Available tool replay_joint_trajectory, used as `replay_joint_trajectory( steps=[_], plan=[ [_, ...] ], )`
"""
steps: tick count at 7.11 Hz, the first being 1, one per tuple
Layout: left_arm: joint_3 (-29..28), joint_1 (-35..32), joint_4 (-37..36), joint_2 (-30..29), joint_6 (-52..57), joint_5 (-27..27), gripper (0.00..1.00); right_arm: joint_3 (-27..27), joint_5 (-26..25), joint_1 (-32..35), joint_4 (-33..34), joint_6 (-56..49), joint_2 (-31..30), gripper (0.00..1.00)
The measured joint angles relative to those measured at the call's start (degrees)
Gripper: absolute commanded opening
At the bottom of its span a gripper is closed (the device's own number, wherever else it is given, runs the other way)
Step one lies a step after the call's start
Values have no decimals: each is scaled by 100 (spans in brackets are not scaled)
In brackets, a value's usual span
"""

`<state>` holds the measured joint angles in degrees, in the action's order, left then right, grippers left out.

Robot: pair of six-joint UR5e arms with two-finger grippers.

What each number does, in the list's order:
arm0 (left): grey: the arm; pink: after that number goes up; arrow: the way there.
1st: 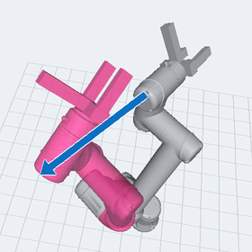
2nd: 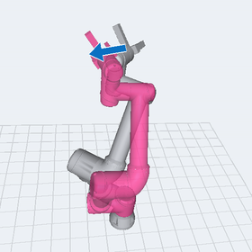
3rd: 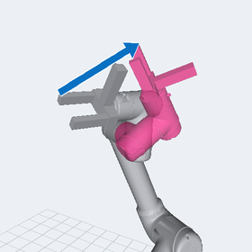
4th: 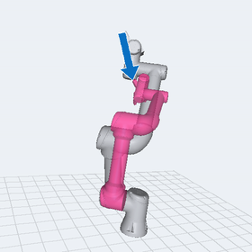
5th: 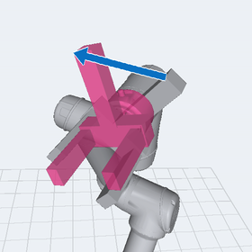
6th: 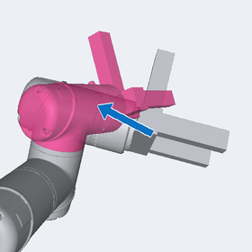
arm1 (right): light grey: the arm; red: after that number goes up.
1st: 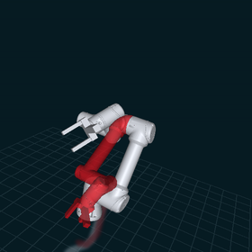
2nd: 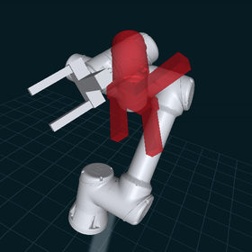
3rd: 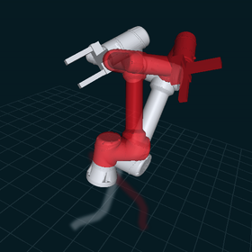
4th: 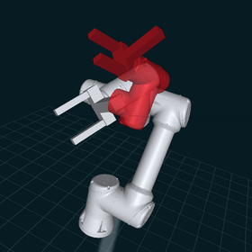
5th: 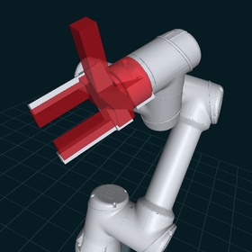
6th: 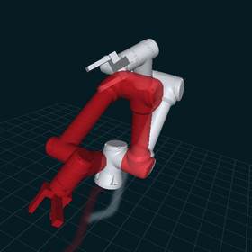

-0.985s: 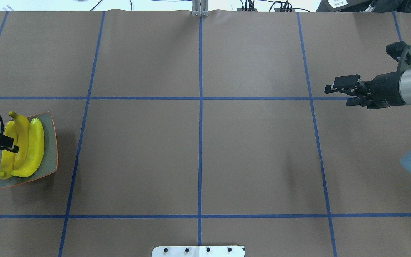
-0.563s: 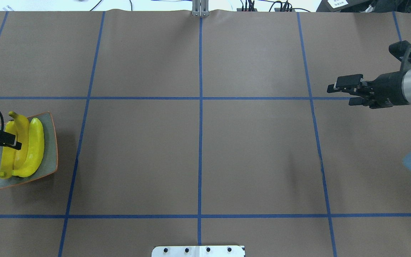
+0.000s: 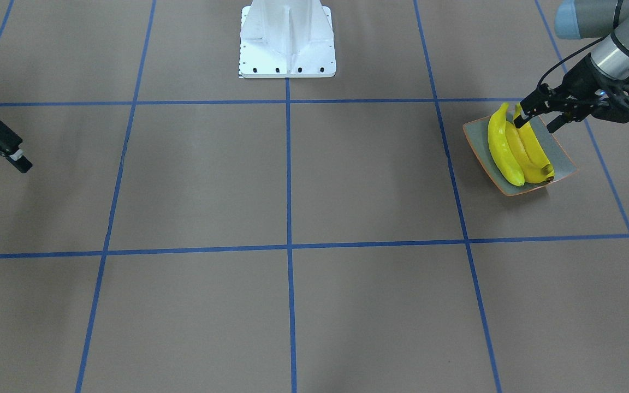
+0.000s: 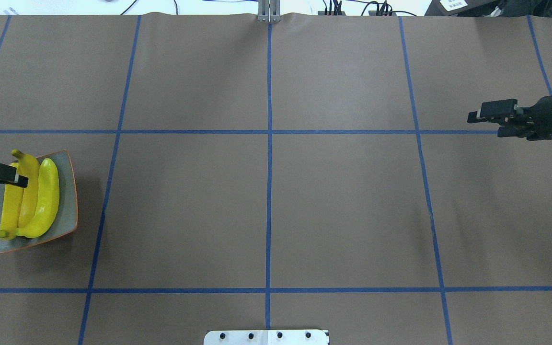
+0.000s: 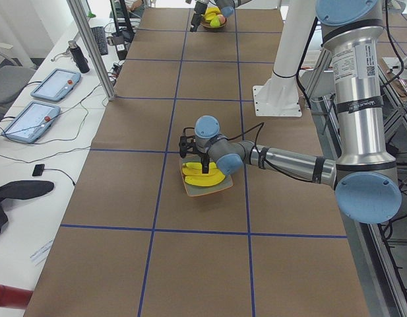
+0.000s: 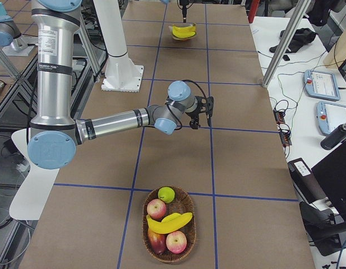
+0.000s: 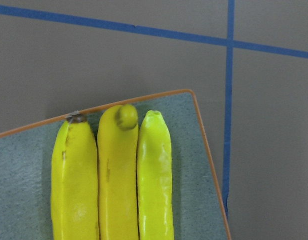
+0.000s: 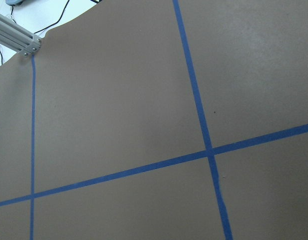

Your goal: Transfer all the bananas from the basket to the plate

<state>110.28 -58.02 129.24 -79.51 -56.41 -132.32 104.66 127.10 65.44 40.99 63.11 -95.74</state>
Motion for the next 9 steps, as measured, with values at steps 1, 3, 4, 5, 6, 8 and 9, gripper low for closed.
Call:
replay_joint_trajectory(
  steps=[1, 3, 4, 5, 6, 8, 9],
  plan=[
    [61, 12, -2, -5, 12, 142, 99, -255, 299, 488, 6, -745, -152, 100],
    [114, 14, -4, -22, 53, 284, 99, -883, 703, 1414, 20, -2290, -404, 100],
    [120, 19, -4, -39, 57, 303, 99, -1122, 756, 1755, 55, -3002, -563, 100],
    [123, 26, -4, -62, 57, 309, 99, -1368, 750, 2060, 121, -3722, -731, 100],
    [125, 29, -4, -77, 52, 311, 99, -1605, 679, 2310, 170, -4432, -908, 100],
    [131, 28, -4, -97, 20, 312, 99, -1844, 248, 2551, 205, -5406, -1375, 100],
    [131, 27, -4, -103, 12, 312, 99, -1987, 105, 2576, 212, -5663, -1521, 100]
  ],
)
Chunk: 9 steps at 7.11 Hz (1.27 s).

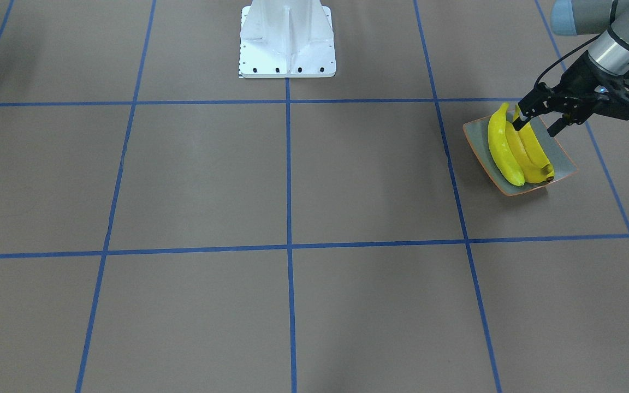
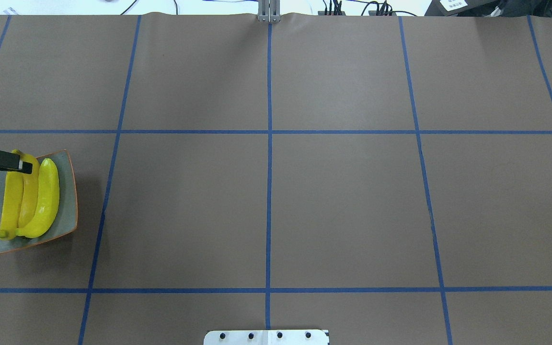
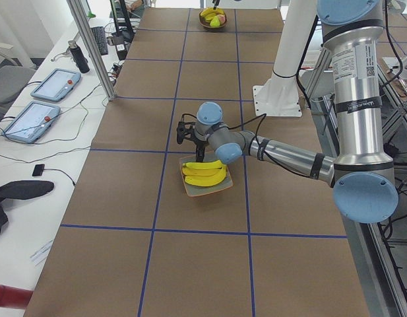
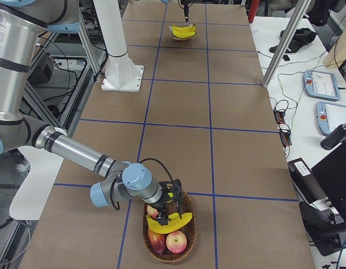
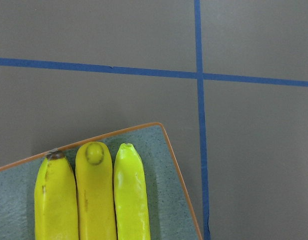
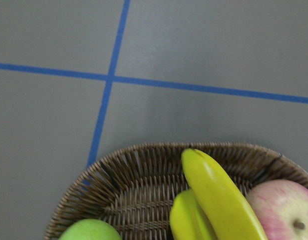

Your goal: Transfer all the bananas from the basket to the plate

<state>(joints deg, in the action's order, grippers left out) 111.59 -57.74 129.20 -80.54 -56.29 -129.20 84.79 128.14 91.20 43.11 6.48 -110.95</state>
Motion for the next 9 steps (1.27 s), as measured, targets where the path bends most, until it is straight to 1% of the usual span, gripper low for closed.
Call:
replay_joint_trajectory(
  steps=[2, 3, 7, 9],
  plan=[
    [10, -6, 2, 5, -10, 2, 99, -387, -37, 10, 165, -315, 42, 100],
    [37, -11, 6, 14, -17, 4, 99, -451, -35, 11, 367, -354, 127, 100],
    [88, -18, 9, 12, -48, 0, 99, -468, -151, 12, 1156, -291, 385, 98],
    [98, -18, 13, 17, -51, 0, 99, -464, -397, 11, 1453, -279, 473, 95]
  ],
)
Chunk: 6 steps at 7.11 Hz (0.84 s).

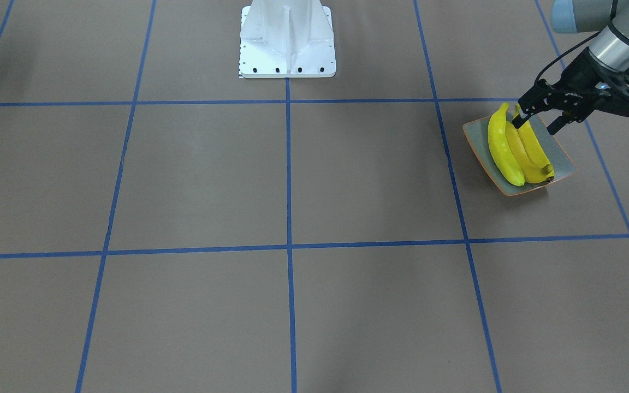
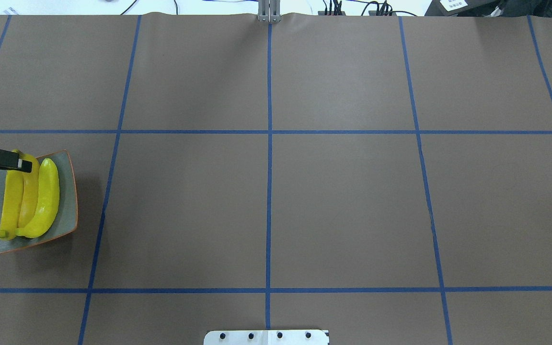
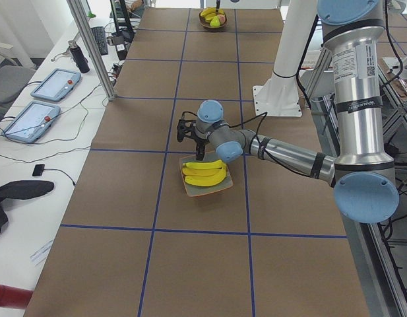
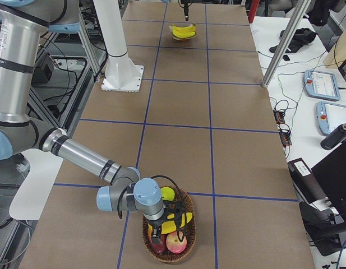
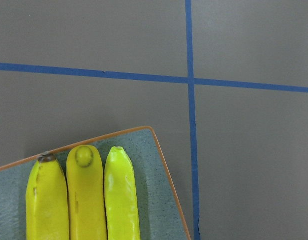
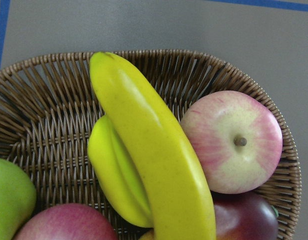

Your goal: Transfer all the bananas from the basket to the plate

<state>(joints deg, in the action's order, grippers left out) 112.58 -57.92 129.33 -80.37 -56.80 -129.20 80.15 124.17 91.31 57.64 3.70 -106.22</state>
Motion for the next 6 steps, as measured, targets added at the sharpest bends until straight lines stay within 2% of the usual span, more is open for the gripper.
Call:
replay_joint_trajectory(
  steps=[6],
  plan=[
    [108, -17, 9, 72, -7, 0, 99, 31, 184, -25, 295, 200, 30, 89]
  ],
)
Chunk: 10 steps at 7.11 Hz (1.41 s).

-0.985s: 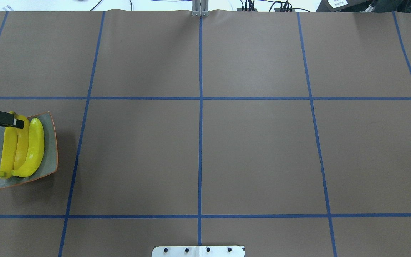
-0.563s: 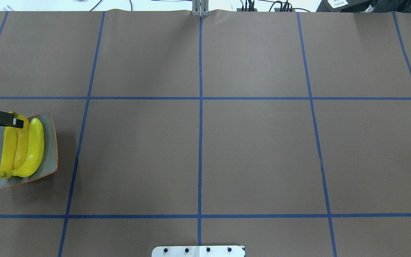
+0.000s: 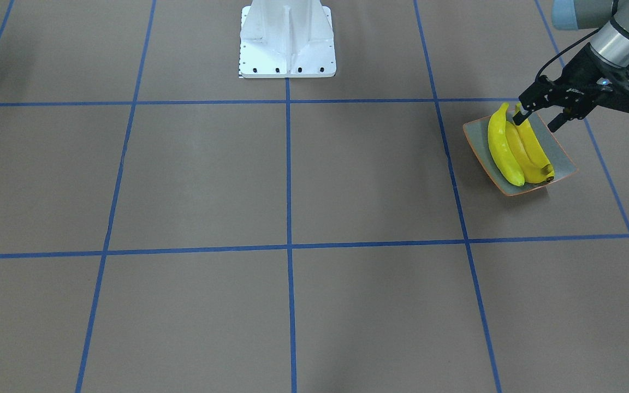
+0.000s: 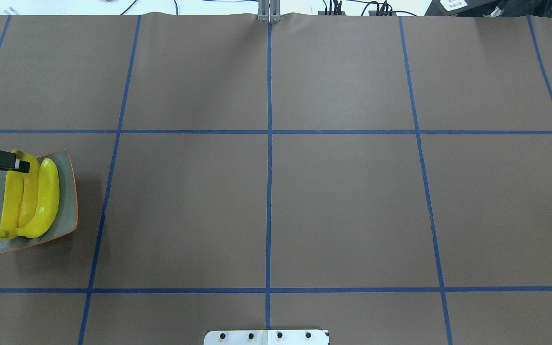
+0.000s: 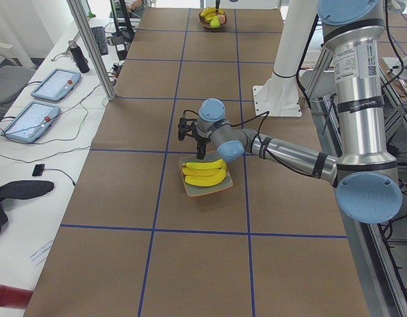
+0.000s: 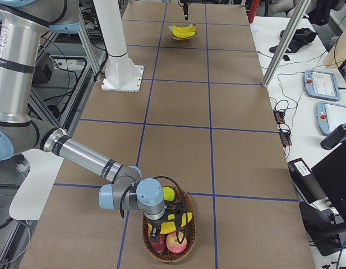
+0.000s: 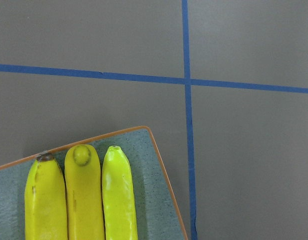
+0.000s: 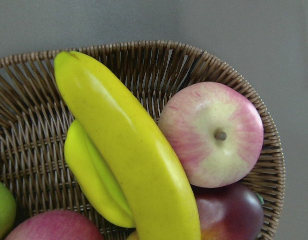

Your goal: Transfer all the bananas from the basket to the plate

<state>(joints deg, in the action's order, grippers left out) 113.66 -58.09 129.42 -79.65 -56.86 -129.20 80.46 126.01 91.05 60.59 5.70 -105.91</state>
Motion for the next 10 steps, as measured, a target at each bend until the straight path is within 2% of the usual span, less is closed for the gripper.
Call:
replay_joint_trajectory(
  steps=[2, 3, 4, 5, 6, 7, 10],
  plan=[
    [6, 0, -4, 9, 0, 0, 99, -25, -9, -30, 12, 22, 3, 87],
    [7, 0, -5, 17, 0, -2, 99, -33, -20, -80, 18, 28, 6, 81],
    [7, 0, -1, 22, 0, -6, 99, -39, -30, -137, 21, 33, 8, 66],
    [6, 0, -1, 25, 0, -8, 99, -48, -37, -168, 20, 35, 9, 41],
    [5, 0, -3, 28, -2, -10, 99, -61, -40, -184, 15, 34, 9, 5],
    [7, 0, 0, 27, -6, -16, 99, -68, -36, -189, 9, 16, 8, 0],
    [26, 0, 4, 8, -50, -41, 99, -48, 18, -183, -5, -167, 5, 0]
  ],
)
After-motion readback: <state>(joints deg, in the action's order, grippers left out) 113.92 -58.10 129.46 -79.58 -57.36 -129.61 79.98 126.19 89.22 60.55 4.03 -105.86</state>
